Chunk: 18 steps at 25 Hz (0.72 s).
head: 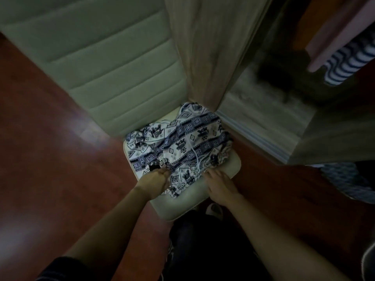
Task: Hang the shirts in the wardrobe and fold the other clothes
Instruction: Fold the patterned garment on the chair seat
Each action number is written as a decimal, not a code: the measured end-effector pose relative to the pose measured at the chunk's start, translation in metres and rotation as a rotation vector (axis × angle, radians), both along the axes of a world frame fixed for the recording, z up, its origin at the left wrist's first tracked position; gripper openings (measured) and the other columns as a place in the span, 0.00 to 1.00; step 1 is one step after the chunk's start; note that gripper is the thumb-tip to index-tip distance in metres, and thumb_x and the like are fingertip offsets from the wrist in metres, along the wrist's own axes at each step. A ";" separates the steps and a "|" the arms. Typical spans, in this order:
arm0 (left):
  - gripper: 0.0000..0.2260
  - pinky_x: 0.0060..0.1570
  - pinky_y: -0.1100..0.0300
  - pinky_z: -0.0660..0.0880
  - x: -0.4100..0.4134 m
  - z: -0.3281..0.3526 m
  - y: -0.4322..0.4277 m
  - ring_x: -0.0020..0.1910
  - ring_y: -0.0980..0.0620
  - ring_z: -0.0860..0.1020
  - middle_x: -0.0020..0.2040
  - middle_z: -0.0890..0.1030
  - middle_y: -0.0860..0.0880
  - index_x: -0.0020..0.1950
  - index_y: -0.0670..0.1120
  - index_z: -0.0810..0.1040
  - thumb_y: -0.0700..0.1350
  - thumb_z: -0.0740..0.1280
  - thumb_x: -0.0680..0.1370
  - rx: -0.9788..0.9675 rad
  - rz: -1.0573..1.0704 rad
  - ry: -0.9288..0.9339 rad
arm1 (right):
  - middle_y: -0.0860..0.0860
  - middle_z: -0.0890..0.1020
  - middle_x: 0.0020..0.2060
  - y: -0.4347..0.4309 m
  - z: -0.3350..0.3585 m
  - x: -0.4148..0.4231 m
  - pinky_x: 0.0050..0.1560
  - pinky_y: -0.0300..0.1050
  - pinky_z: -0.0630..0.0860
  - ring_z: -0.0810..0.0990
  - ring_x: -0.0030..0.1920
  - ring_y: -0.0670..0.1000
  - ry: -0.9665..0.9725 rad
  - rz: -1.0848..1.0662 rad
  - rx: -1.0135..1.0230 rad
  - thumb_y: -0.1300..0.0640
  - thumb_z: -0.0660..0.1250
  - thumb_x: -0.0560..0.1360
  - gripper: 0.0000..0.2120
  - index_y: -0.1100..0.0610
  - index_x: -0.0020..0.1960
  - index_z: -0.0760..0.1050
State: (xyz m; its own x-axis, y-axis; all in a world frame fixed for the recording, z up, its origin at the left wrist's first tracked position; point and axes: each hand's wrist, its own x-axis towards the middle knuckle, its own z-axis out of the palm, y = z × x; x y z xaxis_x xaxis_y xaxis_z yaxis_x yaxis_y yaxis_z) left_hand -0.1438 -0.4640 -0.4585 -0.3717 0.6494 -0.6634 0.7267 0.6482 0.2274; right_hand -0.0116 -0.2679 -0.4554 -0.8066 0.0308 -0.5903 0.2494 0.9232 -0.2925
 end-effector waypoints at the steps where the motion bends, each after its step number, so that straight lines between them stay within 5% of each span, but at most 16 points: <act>1: 0.22 0.59 0.51 0.73 0.006 -0.017 0.000 0.66 0.44 0.70 0.71 0.67 0.44 0.74 0.44 0.60 0.51 0.53 0.82 0.015 0.007 -0.013 | 0.54 0.55 0.75 0.000 -0.016 -0.003 0.73 0.50 0.55 0.56 0.74 0.56 0.000 0.008 0.037 0.62 0.57 0.77 0.27 0.56 0.74 0.56; 9: 0.33 0.59 0.44 0.71 0.055 -0.109 0.029 0.68 0.41 0.62 0.71 0.61 0.44 0.74 0.46 0.55 0.60 0.63 0.76 -0.024 0.131 0.056 | 0.53 0.51 0.76 0.034 -0.108 -0.023 0.71 0.65 0.49 0.47 0.76 0.60 -0.045 0.086 0.363 0.64 0.61 0.74 0.36 0.52 0.76 0.48; 13: 0.26 0.52 0.48 0.76 0.043 -0.114 0.026 0.64 0.39 0.67 0.69 0.65 0.41 0.74 0.44 0.55 0.47 0.62 0.79 0.030 0.051 0.091 | 0.56 0.57 0.74 0.043 -0.109 -0.034 0.67 0.66 0.60 0.58 0.71 0.64 -0.091 0.214 0.417 0.61 0.58 0.77 0.29 0.51 0.75 0.51; 16: 0.21 0.46 0.49 0.76 0.018 -0.077 0.016 0.53 0.40 0.77 0.59 0.75 0.38 0.72 0.43 0.58 0.41 0.59 0.80 0.065 0.054 -0.021 | 0.62 0.71 0.63 0.051 -0.065 -0.042 0.53 0.56 0.73 0.73 0.59 0.62 -0.197 0.339 0.279 0.65 0.58 0.77 0.33 0.49 0.76 0.49; 18: 0.22 0.46 0.49 0.74 -0.002 -0.030 0.012 0.53 0.39 0.77 0.56 0.76 0.38 0.72 0.44 0.59 0.43 0.60 0.79 0.034 0.035 -0.044 | 0.58 0.75 0.43 0.049 -0.010 -0.046 0.36 0.48 0.71 0.75 0.40 0.57 -0.236 0.263 0.137 0.68 0.59 0.74 0.36 0.49 0.75 0.48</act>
State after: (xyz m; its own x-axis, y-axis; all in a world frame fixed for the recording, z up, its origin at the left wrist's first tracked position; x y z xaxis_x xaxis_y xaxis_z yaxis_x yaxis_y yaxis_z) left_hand -0.1463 -0.4522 -0.4882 -0.3655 0.6591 -0.6573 0.6926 0.6644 0.2811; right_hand -0.0573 -0.2186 -0.4652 -0.6396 -0.0677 -0.7657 0.0442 0.9912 -0.1245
